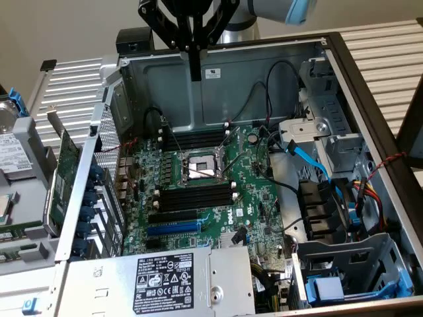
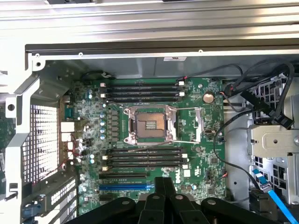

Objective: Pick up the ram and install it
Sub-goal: 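Reach for the ram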

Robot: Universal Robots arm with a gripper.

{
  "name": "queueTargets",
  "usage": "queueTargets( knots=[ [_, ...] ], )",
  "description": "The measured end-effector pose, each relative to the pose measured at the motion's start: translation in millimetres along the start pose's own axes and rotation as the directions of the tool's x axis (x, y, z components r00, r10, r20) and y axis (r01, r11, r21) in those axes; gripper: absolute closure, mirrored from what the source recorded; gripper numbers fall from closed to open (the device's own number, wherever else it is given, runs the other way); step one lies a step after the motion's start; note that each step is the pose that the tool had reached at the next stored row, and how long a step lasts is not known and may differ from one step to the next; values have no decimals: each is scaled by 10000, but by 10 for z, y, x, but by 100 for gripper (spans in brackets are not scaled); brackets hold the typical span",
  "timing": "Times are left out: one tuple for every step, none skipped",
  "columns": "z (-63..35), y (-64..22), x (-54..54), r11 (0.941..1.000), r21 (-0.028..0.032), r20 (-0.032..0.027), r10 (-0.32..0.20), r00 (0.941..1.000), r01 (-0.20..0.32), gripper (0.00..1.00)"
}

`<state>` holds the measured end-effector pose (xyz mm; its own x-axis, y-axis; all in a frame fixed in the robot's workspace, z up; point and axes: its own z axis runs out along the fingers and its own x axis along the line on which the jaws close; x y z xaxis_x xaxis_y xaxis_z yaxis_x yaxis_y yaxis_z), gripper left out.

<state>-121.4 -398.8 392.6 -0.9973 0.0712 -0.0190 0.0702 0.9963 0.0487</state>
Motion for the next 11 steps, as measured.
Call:
queueTargets(
  knots=[
    [0, 0, 0, 10000, 1, -1, -1, 10000, 1, 89],
    [0, 0, 1, 10000, 1, -1, -1, 10000, 1, 89],
    [0, 0, 3, 10000, 1, -3, 0, 10000, 0, 89],
    [1, -1, 8, 10000, 1, -9, 1, 10000, -1, 89],
    [0, -3, 28, 10000, 2, -11, 2, 10000, -2, 89],
    [-1, -8, 72, 10000, 2, -11, -1, 10000, 1, 89],
    [-1, -13, 116, 10000, 1, -9, 0, 10000, 0, 89],
    [-2, -18, 160, 10000, 1, -10, 0, 10000, 0, 89],
    [-3, -24, 207, 10000, 1, -10, 0, 10000, 0, 89],
    [-5, -30, 252, 10000, 0, -10, 0, 10000, 0, 89],
    [-5, -40, 293, 10000, -3, -9, 0, 10000, 0, 89]
  ],
)
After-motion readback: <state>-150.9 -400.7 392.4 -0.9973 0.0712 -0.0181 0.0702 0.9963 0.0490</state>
